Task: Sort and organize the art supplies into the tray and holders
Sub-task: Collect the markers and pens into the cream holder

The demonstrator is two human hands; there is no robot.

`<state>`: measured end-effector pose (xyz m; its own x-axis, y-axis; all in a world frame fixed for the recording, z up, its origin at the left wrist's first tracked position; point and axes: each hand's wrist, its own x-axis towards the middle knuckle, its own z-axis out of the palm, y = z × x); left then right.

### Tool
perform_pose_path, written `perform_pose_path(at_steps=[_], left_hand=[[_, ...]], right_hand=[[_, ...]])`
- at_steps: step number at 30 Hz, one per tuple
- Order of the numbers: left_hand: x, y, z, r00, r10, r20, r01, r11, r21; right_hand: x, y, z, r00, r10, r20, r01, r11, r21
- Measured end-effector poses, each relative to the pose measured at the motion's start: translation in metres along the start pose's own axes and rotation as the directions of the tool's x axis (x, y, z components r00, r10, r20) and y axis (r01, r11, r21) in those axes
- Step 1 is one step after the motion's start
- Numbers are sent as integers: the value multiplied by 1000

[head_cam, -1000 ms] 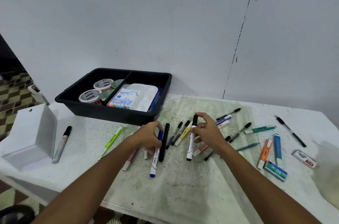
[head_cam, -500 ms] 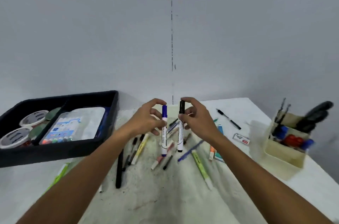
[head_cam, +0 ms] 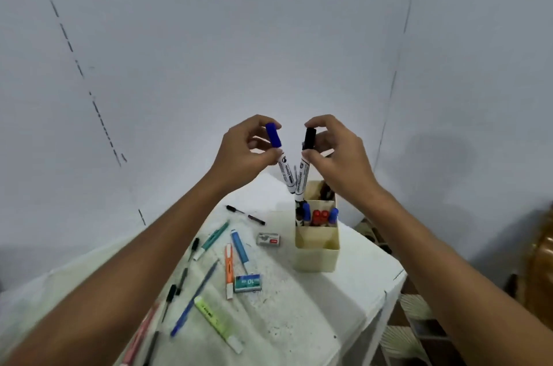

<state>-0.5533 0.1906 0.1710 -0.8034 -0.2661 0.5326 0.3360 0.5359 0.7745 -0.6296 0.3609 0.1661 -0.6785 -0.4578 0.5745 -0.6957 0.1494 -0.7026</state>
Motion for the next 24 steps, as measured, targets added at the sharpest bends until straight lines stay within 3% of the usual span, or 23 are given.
perform_pose_path(at_steps=[6, 14, 24], left_hand=[[13, -7, 50, 991, 117, 63, -119, 992, 42], [7, -44, 72, 970, 101, 221, -135, 980, 144], [-7, -77, 73, 951, 162, 265, -246, 915, 321]], right_hand=[[-7, 30, -26, 998, 27, -59, -37, 984, -174], [-15, 72, -8, 1000, 6, 30, 4, 948, -320], [-20, 93, 12, 994, -6, 108, 45, 928, -369]])
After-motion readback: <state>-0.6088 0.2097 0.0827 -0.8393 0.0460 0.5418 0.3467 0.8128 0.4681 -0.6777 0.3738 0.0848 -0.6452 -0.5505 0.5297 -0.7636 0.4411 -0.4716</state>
